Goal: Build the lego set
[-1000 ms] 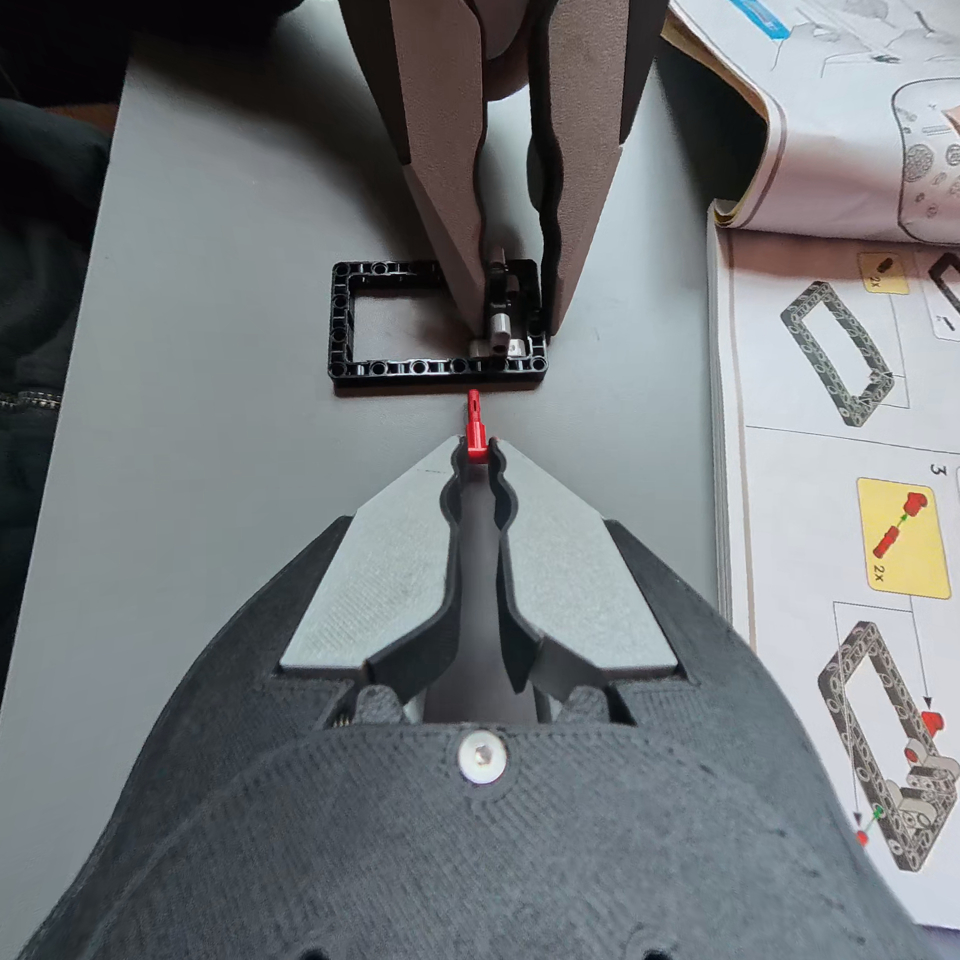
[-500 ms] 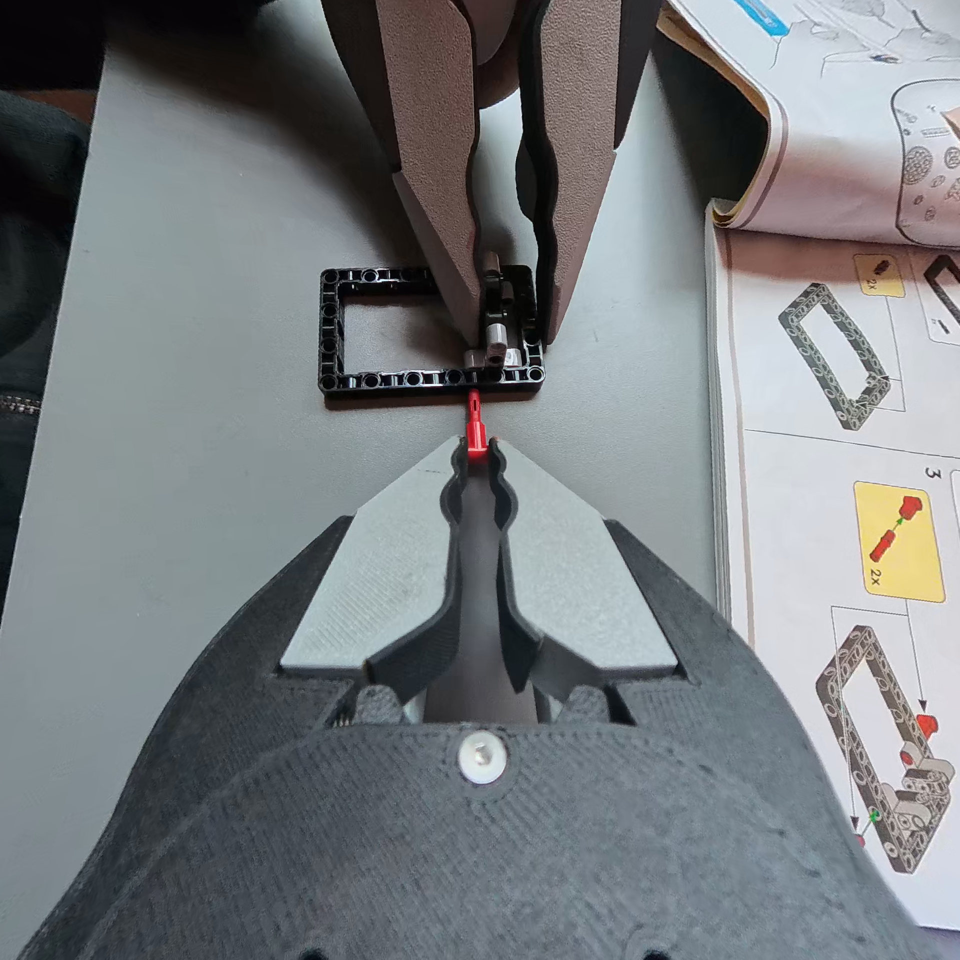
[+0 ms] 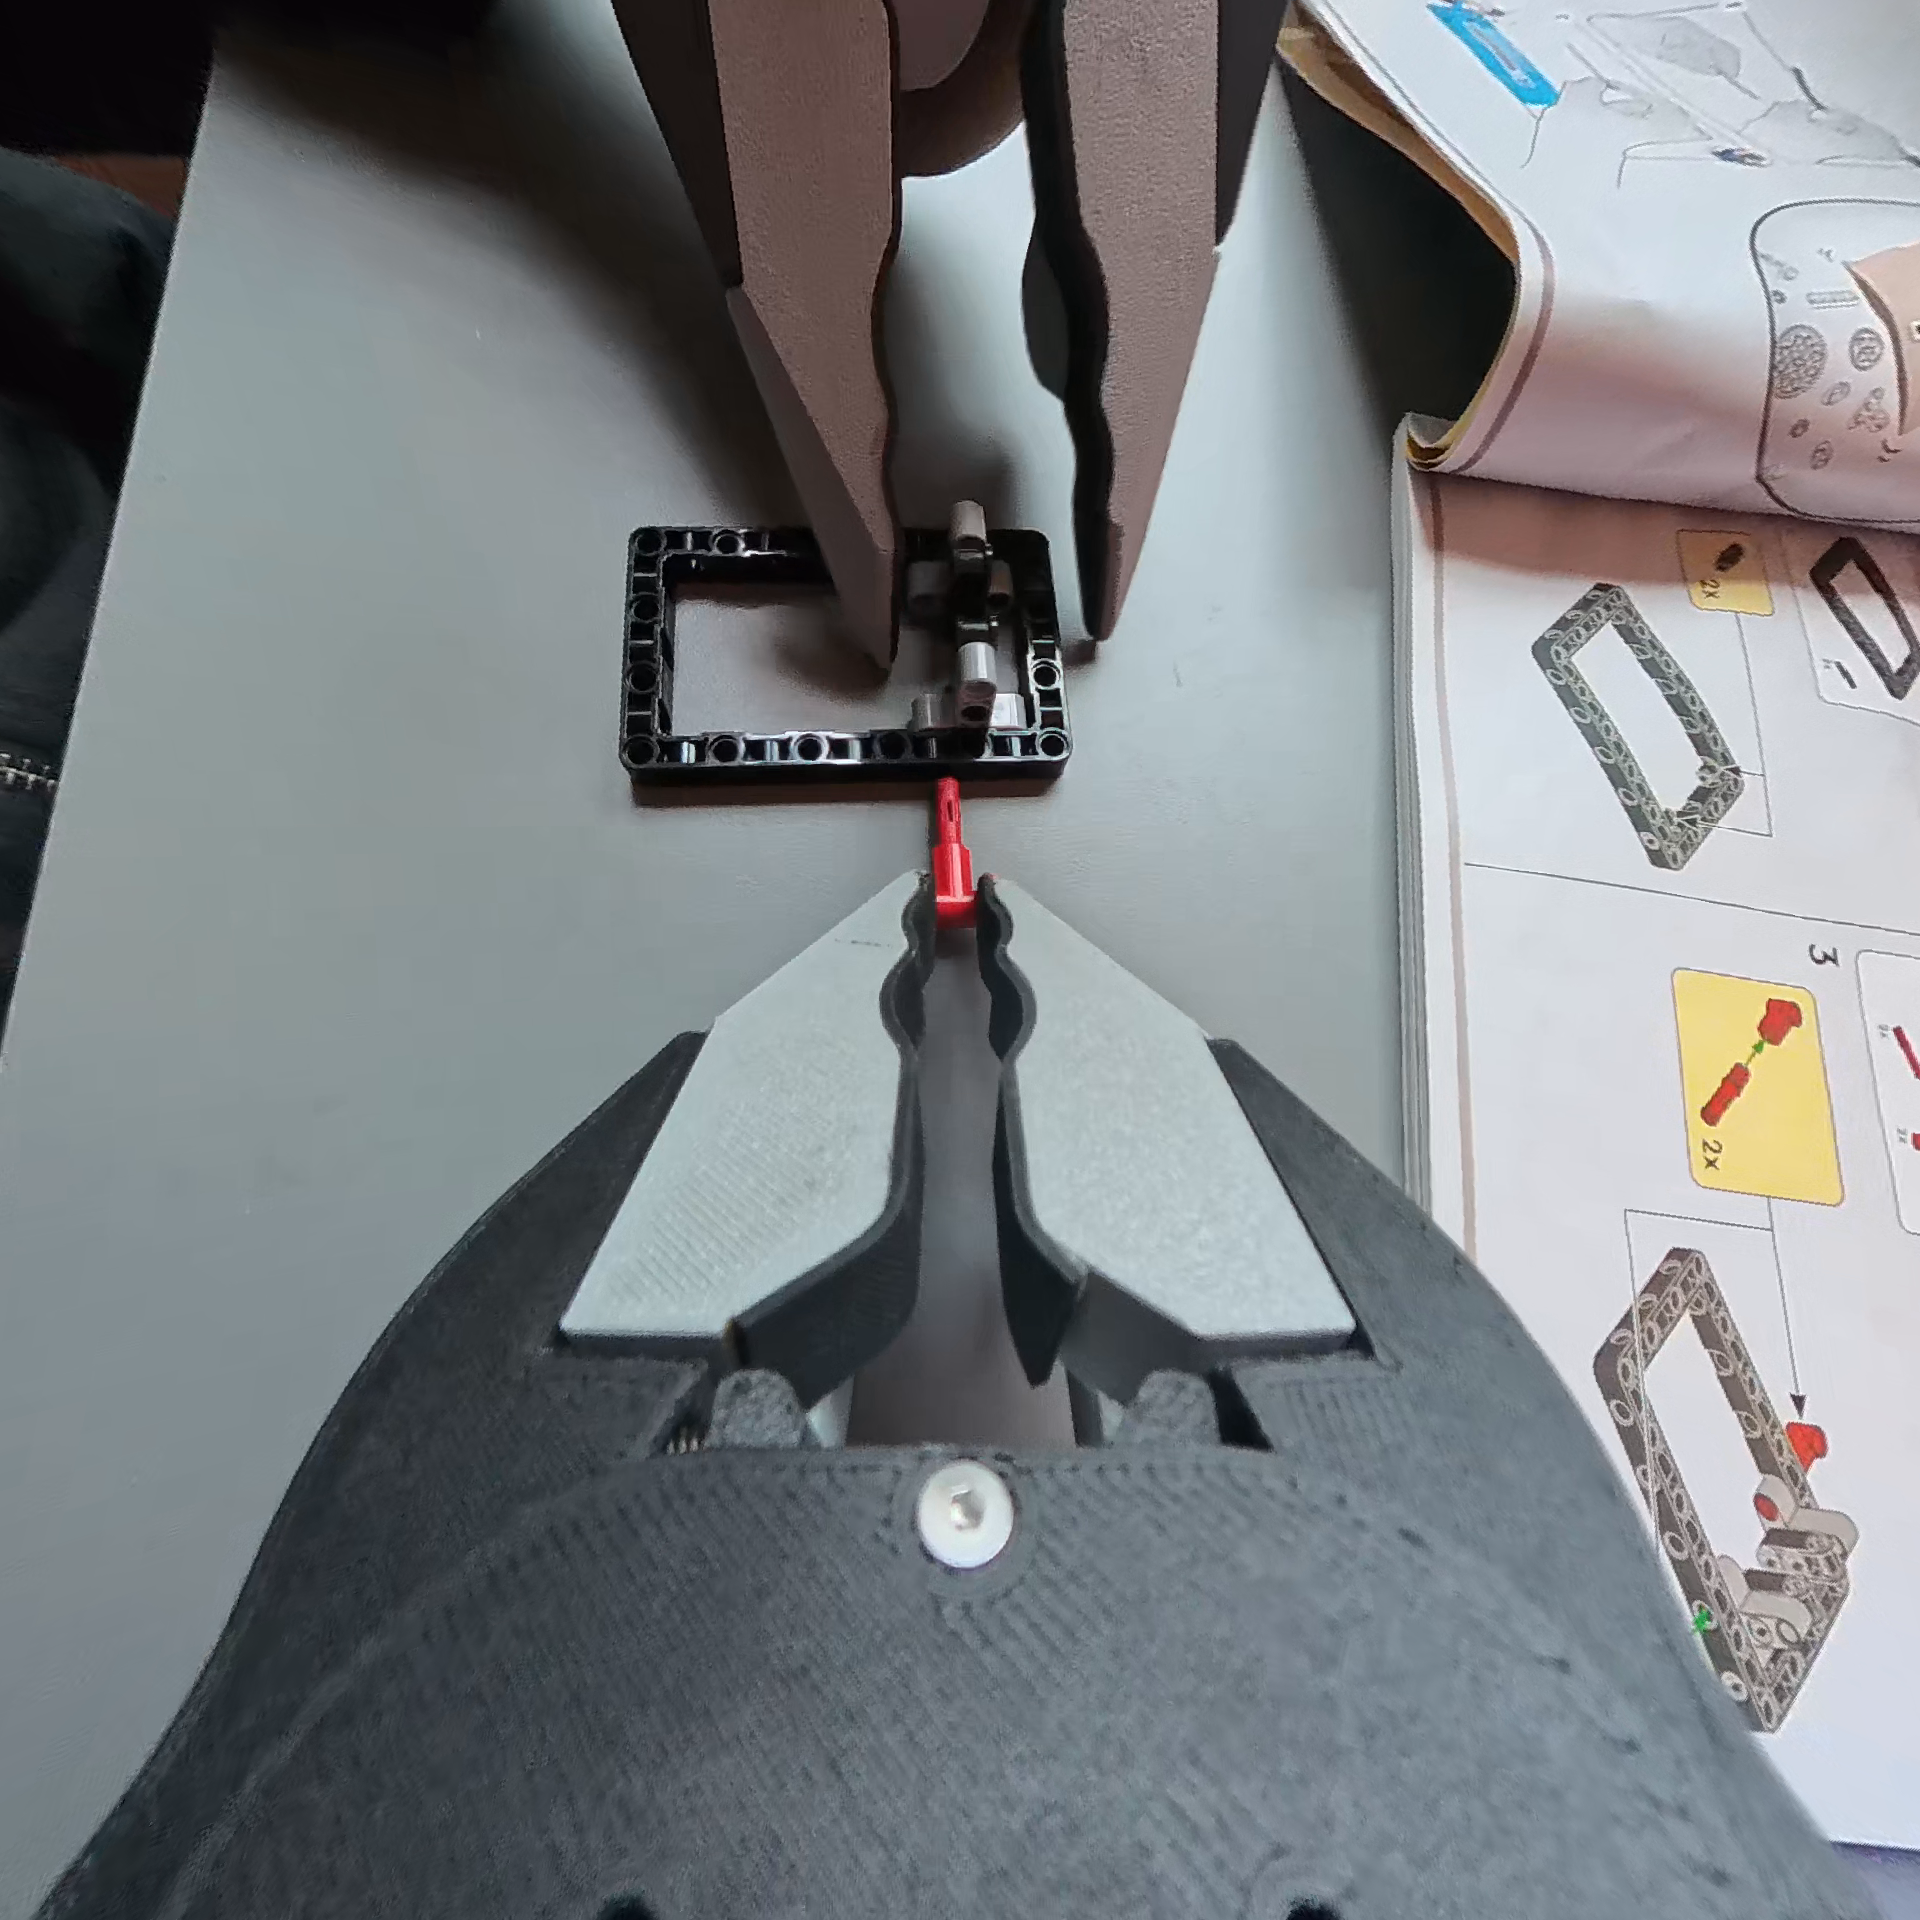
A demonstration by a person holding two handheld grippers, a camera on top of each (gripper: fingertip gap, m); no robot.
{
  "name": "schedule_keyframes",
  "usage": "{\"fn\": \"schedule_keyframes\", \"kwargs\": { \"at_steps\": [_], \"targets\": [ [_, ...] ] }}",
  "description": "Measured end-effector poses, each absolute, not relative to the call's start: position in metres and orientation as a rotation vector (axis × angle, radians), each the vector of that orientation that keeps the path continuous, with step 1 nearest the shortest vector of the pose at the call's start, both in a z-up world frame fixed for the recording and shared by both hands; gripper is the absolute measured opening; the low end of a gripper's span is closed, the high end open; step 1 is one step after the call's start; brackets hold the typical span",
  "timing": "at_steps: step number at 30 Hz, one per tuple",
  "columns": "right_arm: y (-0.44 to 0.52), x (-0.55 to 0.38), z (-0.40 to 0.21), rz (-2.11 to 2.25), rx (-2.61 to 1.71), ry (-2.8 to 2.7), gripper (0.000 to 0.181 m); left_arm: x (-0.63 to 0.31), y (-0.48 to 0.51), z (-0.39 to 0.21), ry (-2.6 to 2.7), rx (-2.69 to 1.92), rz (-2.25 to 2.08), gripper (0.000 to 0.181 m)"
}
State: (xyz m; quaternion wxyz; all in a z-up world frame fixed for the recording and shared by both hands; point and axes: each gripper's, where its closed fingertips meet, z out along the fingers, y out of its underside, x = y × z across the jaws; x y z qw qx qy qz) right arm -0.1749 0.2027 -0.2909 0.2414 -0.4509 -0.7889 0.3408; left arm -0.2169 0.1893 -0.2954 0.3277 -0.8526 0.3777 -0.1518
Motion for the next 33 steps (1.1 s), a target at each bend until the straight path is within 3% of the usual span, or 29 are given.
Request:
{"fn": "schedule_keyframes", "kwargs": {
  "at_steps": [5,33],
  "targets": [
    [0.201,-0.177,-0.291,0.92,-1.212,-2.166,0.004,-0.214,0.191,-0.296,0.984,-2.211,-0.412,0.023],
    [0.194,-0.173,-0.294,0.93,-1.213,-2.208,0.004,-0.213,0.19,-0.296,0.984,-2.185,-0.41,0.022]
  ]
}}
